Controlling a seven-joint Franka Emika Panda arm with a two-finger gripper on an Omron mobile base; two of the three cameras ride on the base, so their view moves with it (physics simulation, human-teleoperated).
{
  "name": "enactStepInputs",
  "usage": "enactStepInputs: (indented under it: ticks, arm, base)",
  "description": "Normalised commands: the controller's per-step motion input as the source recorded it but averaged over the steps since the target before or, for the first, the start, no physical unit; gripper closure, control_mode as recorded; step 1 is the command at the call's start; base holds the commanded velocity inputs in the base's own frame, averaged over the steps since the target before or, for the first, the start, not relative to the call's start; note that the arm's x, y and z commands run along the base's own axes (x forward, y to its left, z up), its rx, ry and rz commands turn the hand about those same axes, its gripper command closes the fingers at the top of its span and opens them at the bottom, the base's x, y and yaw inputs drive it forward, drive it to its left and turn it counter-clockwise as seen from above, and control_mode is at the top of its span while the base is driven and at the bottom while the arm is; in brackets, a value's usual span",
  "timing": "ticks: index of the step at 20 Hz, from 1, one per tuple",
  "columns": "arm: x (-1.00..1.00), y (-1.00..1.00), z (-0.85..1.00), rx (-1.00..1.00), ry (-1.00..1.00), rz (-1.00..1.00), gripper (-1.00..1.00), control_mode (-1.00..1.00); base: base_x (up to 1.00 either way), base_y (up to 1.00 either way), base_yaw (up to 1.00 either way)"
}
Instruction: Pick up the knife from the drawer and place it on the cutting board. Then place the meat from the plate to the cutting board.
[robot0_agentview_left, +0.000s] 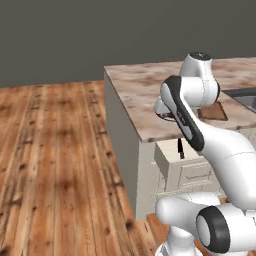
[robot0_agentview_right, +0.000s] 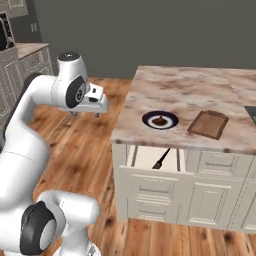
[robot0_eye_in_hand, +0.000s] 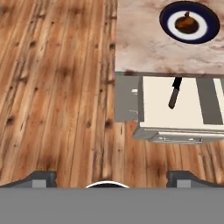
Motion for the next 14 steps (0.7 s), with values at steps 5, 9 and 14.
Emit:
enactStepInputs:
  ticks: [5,9,14]
  arm:
    - [0.00,0.00,0.00,0.00,0.00,0.00,-1.00,1.00]
    - [0.00,0.00,0.00,0.00,0.00,0.00,-1.00,1.00]
    - [0.00,0.00,0.00,0.00,0.00,0.00,-1.00,1.00]
  base:
    - [0.00,-0.93,0.07]
    - [0.06,-0.90,0.10]
    - [0.14,-0.72,0.20]
